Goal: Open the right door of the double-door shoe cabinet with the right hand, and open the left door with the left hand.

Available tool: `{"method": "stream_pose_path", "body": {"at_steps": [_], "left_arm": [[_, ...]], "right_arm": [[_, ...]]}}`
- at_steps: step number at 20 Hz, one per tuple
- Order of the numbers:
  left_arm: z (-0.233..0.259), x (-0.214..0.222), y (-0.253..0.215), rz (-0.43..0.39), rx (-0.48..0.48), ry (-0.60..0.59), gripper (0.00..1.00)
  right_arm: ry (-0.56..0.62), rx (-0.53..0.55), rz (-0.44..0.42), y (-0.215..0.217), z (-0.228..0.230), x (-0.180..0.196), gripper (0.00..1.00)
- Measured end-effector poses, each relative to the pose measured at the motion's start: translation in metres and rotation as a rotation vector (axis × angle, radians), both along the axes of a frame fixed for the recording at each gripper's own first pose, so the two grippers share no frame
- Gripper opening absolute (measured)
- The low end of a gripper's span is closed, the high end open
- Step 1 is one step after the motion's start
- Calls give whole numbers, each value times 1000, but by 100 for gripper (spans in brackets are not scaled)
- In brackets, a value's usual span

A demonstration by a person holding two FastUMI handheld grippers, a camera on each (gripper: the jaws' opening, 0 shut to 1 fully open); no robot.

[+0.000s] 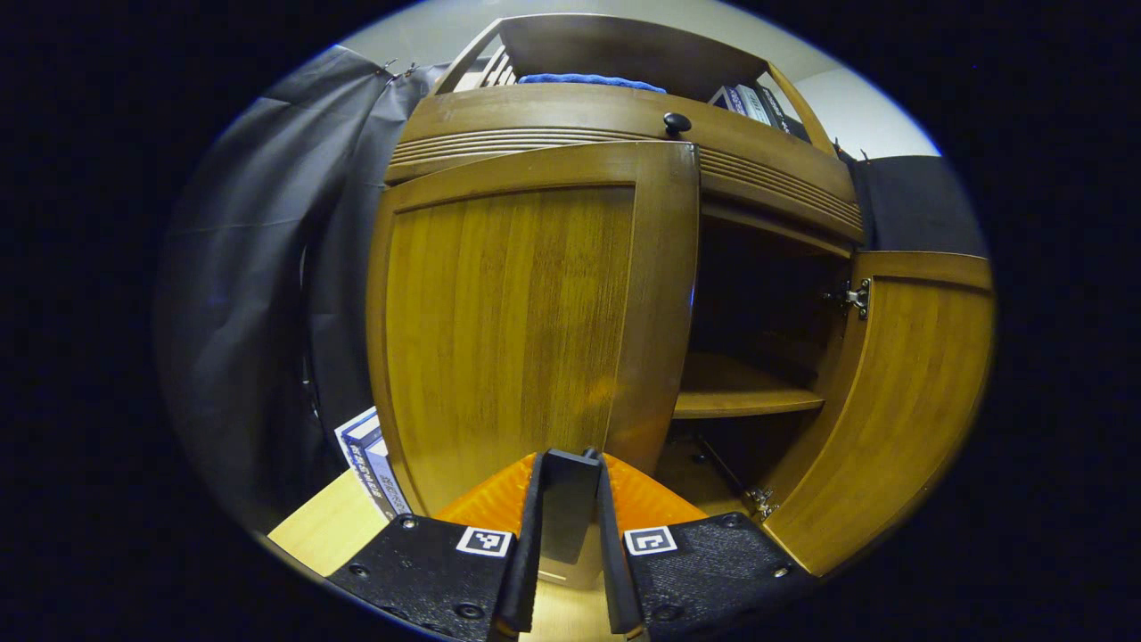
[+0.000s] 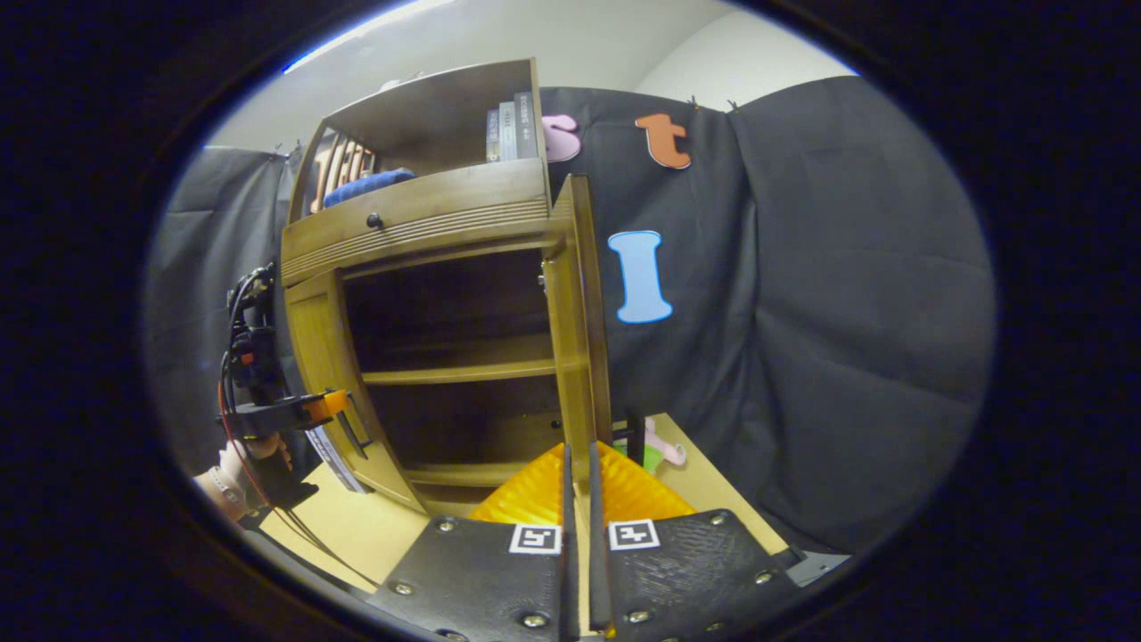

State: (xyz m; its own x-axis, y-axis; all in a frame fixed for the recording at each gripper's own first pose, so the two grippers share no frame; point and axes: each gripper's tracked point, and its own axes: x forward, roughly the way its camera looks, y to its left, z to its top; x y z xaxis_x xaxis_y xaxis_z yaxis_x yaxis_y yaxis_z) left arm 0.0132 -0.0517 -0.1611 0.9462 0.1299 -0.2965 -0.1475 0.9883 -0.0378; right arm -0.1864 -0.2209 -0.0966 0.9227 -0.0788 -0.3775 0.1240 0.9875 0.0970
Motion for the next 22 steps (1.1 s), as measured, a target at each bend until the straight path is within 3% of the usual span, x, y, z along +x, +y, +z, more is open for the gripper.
{"method": "stream_pose_path", "body": {"at_steps": [2, 3, 9, 10, 11, 16, 21, 22], "left_arm": [[1, -4, 3, 18, 8, -1, 35], [1, -6, 5, 27, 13, -2, 29], [3, -20, 14, 87, 16, -5, 27], [5, -23, 17, 97, 18, -6, 30], [6, -25, 19, 108, 18, -7, 24], [8, -37, 28, 145, 26, -6, 17], [10, -48, 40, 187, 36, 4, 12], [11, -51, 43, 192, 41, 7, 14]], "right_arm": [[-5, 1, 18, 1, 4, 1, 5], [-5, 3, 28, 3, 6, 0, 5], [-4, 11, 91, 9, 8, 2, 5], [-2, 15, 104, 12, 7, 5, 5], [0, 18, 118, 15, 6, 6, 5], [7, 34, 197, 37, 2, 9, 5], [16, 54, 260, 58, -5, 14, 5], [18, 55, 271, 62, -6, 16, 5]]}}
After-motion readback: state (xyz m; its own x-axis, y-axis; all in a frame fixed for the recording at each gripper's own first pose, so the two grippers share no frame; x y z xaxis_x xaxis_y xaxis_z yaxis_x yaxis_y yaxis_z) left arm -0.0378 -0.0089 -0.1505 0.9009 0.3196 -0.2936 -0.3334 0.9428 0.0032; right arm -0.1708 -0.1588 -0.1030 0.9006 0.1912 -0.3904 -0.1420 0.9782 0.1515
